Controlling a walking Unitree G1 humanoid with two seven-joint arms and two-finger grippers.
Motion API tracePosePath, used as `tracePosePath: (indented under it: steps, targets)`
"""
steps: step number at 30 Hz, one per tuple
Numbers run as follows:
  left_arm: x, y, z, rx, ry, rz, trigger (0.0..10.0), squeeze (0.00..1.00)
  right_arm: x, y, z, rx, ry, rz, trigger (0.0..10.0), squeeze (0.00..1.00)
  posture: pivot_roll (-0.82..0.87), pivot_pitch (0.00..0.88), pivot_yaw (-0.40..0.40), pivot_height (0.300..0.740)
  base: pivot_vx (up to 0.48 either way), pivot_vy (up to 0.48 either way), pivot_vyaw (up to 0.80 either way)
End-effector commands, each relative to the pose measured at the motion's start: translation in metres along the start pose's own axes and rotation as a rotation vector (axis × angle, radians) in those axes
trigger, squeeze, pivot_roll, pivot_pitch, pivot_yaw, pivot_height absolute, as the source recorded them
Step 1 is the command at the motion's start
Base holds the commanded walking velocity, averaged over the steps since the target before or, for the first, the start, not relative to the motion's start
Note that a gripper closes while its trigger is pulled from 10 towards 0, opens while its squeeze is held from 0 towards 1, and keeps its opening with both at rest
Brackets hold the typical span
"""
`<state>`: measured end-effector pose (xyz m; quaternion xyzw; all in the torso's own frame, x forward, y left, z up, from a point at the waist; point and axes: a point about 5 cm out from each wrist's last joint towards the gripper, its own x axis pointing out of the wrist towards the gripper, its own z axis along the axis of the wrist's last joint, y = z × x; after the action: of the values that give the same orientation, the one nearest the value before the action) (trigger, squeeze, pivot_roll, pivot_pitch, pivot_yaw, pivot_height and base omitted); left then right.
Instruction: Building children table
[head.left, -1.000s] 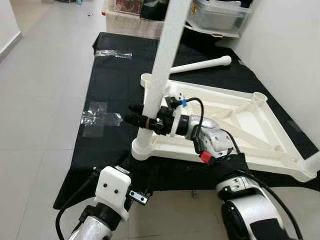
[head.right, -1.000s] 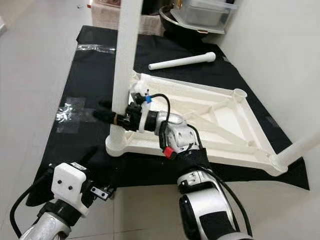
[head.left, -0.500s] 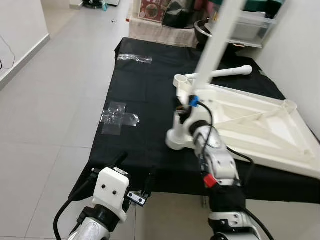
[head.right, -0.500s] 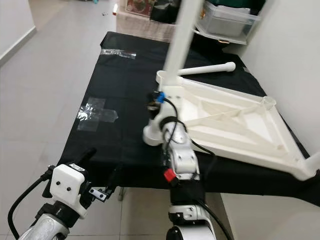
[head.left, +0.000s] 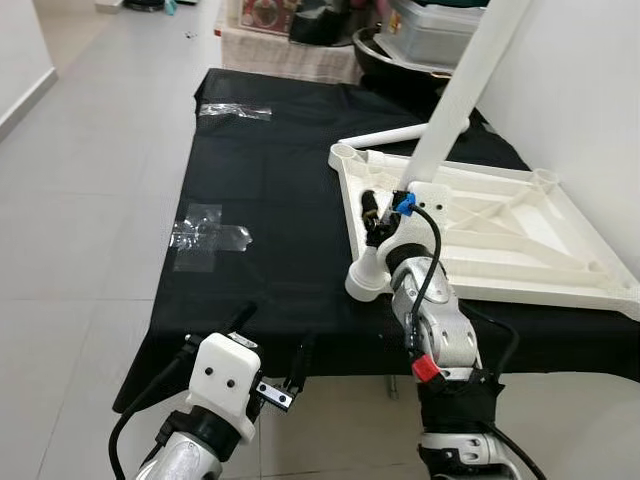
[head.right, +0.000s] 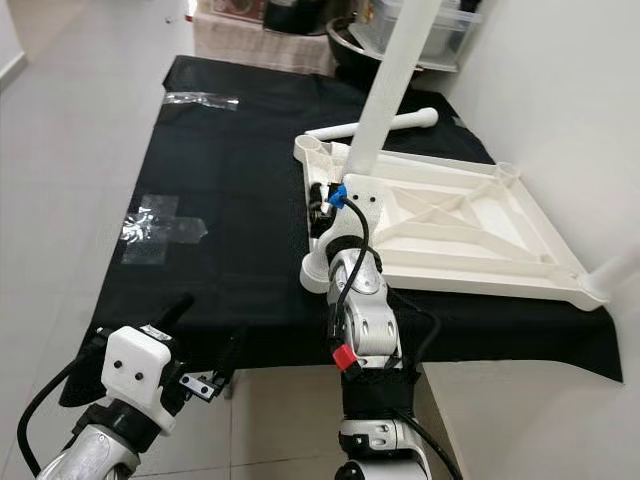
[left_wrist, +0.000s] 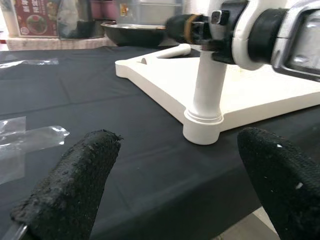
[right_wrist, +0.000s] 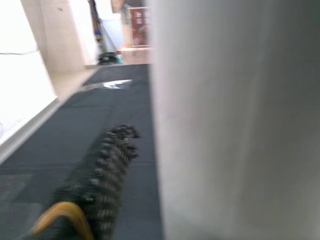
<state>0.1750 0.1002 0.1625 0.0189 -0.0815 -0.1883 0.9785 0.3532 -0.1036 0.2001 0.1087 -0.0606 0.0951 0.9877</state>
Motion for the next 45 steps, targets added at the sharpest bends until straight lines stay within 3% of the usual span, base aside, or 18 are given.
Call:
tracePosePath:
  steps: [1,6,8,9,10,13,19,20,21,22,31,32,35,37,38,43,44,45]
  targets:
    - [-0.001,-0.002,-0.004,-0.003,0.018,-0.006,10.0,0.00,0.009,0.010,0.016,0.037,-0.063,0.123,10.0,0.00,0.13,0.093,-0.190,0.740,0.000,0.000,0.00]
    - [-0.001,-0.003,-0.004,-0.004,0.018,-0.007,10.0,0.00,0.016,0.000,0.019,0.097,-0.031,0.222,10.0,0.00,0.13,0.094,-0.190,0.740,0.000,0.000,0.00]
    - [-0.001,-0.003,-0.004,-0.005,0.018,-0.007,10.0,0.00,0.016,0.000,0.018,0.158,0.019,0.366,10.0,0.00,0.14,0.088,-0.189,0.740,0.000,0.000,0.00]
    - [-0.001,-0.003,-0.004,-0.006,0.017,-0.007,10.0,0.00,0.011,0.005,0.018,0.187,0.074,0.574,10.0,0.00,0.14,0.086,-0.191,0.740,0.000,0.000,0.00]
    - [-0.001,-0.003,-0.004,-0.006,0.017,-0.007,10.0,0.00,0.011,0.005,0.018,0.187,0.074,0.574,10.0,0.00,0.14,0.086,-0.191,0.740,0.000,0.000,0.00]
    - [-0.001,-0.003,-0.005,-0.002,0.019,-0.007,10.0,0.00,-0.007,0.012,0.013,0.145,0.189,1.009,10.0,0.00,0.14,0.088,-0.196,0.740,0.000,0.000,0.00]
    - [0.000,-0.001,-0.003,0.003,0.016,0.000,10.0,0.00,-0.014,0.021,0.007,0.126,0.280,1.254,10.0,0.00,0.14,0.106,-0.188,0.740,0.000,0.000,0.00]
    - [0.000,-0.001,-0.004,0.004,0.015,0.000,10.0,0.00,-0.009,0.025,0.003,0.103,0.294,1.249,4.9,0.00,0.14,0.112,-0.187,0.740,0.000,0.000,0.00]
    - [0.000,-0.001,-0.004,0.004,0.015,0.000,10.0,0.00,-0.009,0.025,0.003,0.103,0.294,1.249,4.9,0.00,0.14,0.112,-0.187,0.740,0.000,0.000,0.00]
    - [0.000,-0.001,-0.004,0.004,0.015,0.000,10.0,0.00,-0.005,0.027,0.000,0.085,0.299,1.231,0.0,0.00,0.14,0.112,-0.187,0.740,0.000,0.000,0.00]
    - [0.000,-0.001,-0.004,0.002,0.018,0.000,10.0,0.00,0.006,0.021,0.001,0.130,0.183,0.934,0.0,0.00,0.14,0.112,-0.188,0.740,0.000,0.000,0.00]
    - [0.000,0.000,-0.005,0.004,0.021,0.002,10.0,0.00,0.006,0.012,-0.001,0.122,0.139,0.733,0.0,0.00,0.13,0.112,-0.182,0.740,0.000,0.000,0.00]
    - [0.000,0.001,-0.005,0.007,0.022,0.000,10.0,0.00,0.003,0.006,-0.003,0.077,0.128,0.537,0.0,0.00,0.12,0.122,-0.175,0.740,0.000,0.000,0.00]
    - [0.000,0.001,-0.005,0.007,0.022,0.000,10.0,0.00,0.003,0.006,-0.003,0.077,0.128,0.537,0.0,0.00,0.12,0.122,-0.175,0.740,0.000,0.000,0.00]
    - [0.001,0.002,-0.005,0.009,0.022,-0.003,10.0,0.00,0.000,-0.002,-0.004,0.009,0.115,0.329,0.0,0.00,0.12,0.124,-0.169,0.740,0.000,0.000,0.00]
    - [0.001,0.002,-0.005,0.013,0.023,-0.006,10.0,0.00,-0.009,-0.015,-0.001,-0.102,0.066,0.060,0.0,0.00,0.12,0.118,-0.172,0.740,0.000,0.000,0.00]
    - [0.002,0.002,-0.005,0.015,0.024,-0.008,10.0,0.00,-0.022,-0.022,0.000,-0.135,0.047,-0.168,0.0,0.00,0.13,0.116,-0.173,0.740,0.000,0.000,0.00]
    - [0.002,0.002,-0.005,0.015,0.024,-0.008,10.0,0.00,-0.022,-0.022,0.000,-0.135,0.047,-0.168,0.0,0.00,0.13,0.116,-0.173,0.740,0.000,0.000,0.00]
